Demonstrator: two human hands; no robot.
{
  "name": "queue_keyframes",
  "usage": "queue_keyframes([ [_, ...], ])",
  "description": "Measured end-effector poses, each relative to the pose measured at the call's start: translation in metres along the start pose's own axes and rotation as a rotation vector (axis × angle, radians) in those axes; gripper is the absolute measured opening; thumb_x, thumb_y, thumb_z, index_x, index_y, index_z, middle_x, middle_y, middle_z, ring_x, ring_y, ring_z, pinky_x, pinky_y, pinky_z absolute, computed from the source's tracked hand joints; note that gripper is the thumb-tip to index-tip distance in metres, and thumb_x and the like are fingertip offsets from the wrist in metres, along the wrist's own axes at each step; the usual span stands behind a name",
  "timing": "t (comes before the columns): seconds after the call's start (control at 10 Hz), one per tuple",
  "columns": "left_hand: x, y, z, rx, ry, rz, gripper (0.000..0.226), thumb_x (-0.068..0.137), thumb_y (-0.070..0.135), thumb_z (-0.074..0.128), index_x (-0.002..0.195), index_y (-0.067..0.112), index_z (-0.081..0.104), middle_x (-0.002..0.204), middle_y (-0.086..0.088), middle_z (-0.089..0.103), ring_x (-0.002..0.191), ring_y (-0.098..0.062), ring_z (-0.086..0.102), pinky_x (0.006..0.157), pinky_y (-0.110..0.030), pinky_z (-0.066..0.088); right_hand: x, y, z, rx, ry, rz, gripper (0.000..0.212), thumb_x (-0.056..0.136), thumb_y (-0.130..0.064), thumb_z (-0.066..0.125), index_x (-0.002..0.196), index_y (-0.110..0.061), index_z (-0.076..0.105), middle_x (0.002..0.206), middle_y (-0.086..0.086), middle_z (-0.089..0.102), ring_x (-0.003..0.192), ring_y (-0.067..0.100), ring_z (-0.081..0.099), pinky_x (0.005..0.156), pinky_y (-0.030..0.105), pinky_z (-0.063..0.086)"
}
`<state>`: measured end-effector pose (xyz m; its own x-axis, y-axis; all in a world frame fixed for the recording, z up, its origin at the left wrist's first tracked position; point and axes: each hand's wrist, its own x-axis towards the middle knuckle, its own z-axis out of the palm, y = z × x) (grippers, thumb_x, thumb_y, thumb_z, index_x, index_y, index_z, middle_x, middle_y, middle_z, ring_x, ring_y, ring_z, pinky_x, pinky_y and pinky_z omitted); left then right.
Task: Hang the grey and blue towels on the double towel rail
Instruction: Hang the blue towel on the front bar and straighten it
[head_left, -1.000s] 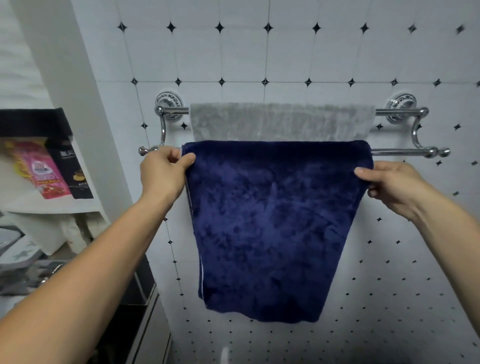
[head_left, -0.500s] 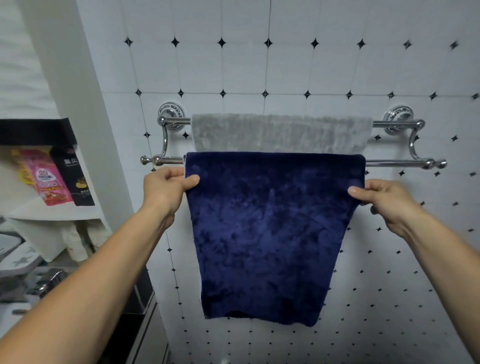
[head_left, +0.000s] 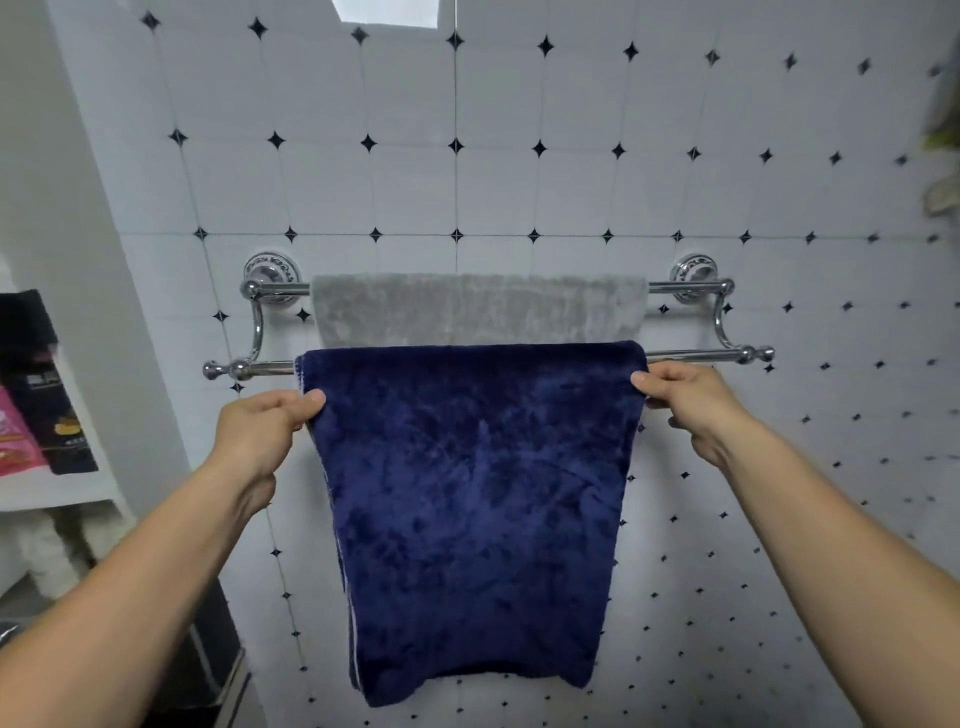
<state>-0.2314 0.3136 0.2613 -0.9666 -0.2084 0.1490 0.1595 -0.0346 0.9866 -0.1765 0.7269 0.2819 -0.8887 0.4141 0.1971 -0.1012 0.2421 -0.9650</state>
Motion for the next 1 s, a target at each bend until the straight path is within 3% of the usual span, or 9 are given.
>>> queue_keyframes([
  [0.1, 0.001, -0.002, -0.003, 0.015, -0.031, -0.002, 0.021, 0.080, 0.025, 0.076, 0.062, 0.021, 0.066, 0.079, 0.007, 0.070, 0.102, -0.018, 0.058, 0.101, -0.043, 0.037, 0.004, 0.006, 0.000, 0.026, -0.010, 0.018, 0.017, 0.088, -0.024, 0.068, 0.071, -0.024, 0.064, 0.072, -0.012, 0.072, 0.074, 0.011, 0.060, 0.063, 0.027, 0.037],
  [0.2, 0.000, -0.003, -0.001, -0.017, -0.077, 0.017, 0.019, 0.082, 0.026, 0.075, 0.066, 0.021, 0.066, 0.082, 0.009, 0.072, 0.098, -0.015, 0.060, 0.099, -0.038, 0.039, 0.001, 0.011, 0.006, 0.070, -0.089, 0.015, 0.008, 0.083, -0.031, 0.073, 0.080, -0.027, 0.067, 0.082, -0.016, 0.075, 0.087, 0.008, 0.065, 0.072, 0.030, 0.040],
  [0.3, -0.001, -0.010, 0.002, -0.021, -0.122, 0.021, 0.018, 0.082, 0.027, 0.075, 0.068, 0.020, 0.066, 0.077, 0.009, 0.073, 0.084, -0.012, 0.063, 0.092, -0.033, 0.041, 0.001, 0.019, 0.011, 0.066, -0.193, 0.035, 0.018, 0.078, -0.028, 0.078, 0.094, -0.027, 0.073, 0.089, -0.017, 0.076, 0.085, 0.003, 0.068, 0.071, 0.026, 0.044],
  [0.4, -0.001, -0.020, 0.001, 0.010, -0.111, 0.034, 0.022, 0.082, 0.020, 0.075, 0.062, 0.018, 0.067, 0.078, 0.002, 0.072, 0.082, -0.017, 0.063, 0.090, -0.033, 0.044, -0.001, 0.040, 0.016, 0.066, -0.255, 0.034, 0.024, 0.077, -0.016, 0.079, 0.100, -0.021, 0.074, 0.092, -0.011, 0.077, 0.080, 0.000, 0.071, 0.061, 0.012, 0.051],
  [0.5, -0.001, -0.038, -0.002, 0.024, -0.087, 0.041, 0.018, 0.081, 0.011, 0.075, 0.064, 0.014, 0.071, 0.072, 0.004, 0.075, 0.073, -0.011, 0.068, 0.081, -0.025, 0.049, -0.004, 0.069, 0.015, 0.118, -0.205, 0.025, 0.025, 0.078, -0.008, 0.078, 0.102, -0.016, 0.074, 0.100, -0.002, 0.077, 0.088, 0.011, 0.073, 0.068, 0.017, 0.055],
  [0.7, 0.004, -0.055, -0.006, 0.001, -0.091, -0.003, 0.003, 0.084, 0.008, 0.071, 0.086, 0.010, 0.071, 0.083, -0.002, 0.077, 0.075, -0.012, 0.070, 0.072, -0.020, 0.053, 0.001, 0.075, 0.011, 0.113, -0.240, 0.003, 0.030, 0.073, -0.014, 0.082, 0.101, -0.018, 0.075, 0.100, -0.003, 0.077, 0.091, 0.013, 0.073, 0.068, 0.016, 0.055],
  [0.8, -0.002, -0.060, -0.003, 0.027, -0.035, -0.012, 0.009, 0.085, 0.009, 0.071, 0.086, 0.017, 0.068, 0.087, -0.003, 0.074, 0.077, -0.014, 0.066, 0.073, -0.025, 0.048, -0.002, 0.078, 0.007, 0.139, -0.234, 0.007, 0.039, 0.065, -0.030, 0.084, 0.101, -0.019, 0.075, 0.100, -0.003, 0.077, 0.087, 0.011, 0.073, 0.064, 0.017, 0.054],
  [0.9, -0.012, -0.068, -0.008, 0.050, 0.035, -0.022, 0.017, 0.084, 0.008, 0.072, 0.093, 0.020, 0.064, 0.097, -0.005, 0.071, 0.090, -0.020, 0.066, 0.073, -0.026, 0.043, -0.005, 0.091, 0.005, 0.103, -0.188, 0.000, 0.036, 0.066, -0.036, 0.083, 0.097, -0.020, 0.074, 0.093, -0.005, 0.077, 0.080, 0.007, 0.071, 0.069, 0.024, 0.049],
  [1.0, -0.029, -0.076, -0.017, 0.058, 0.076, -0.041, 0.024, 0.086, 0.006, 0.069, 0.105, 0.017, 0.061, 0.105, -0.007, 0.070, 0.095, -0.024, 0.066, 0.076, -0.029, 0.043, -0.010, 0.098, 0.005, 0.062, -0.059, 0.009, 0.031, 0.068, -0.034, 0.085, 0.091, -0.020, 0.070, 0.084, -0.005, 0.073, 0.070, 0.005, 0.067, 0.062, 0.018, 0.045],
])
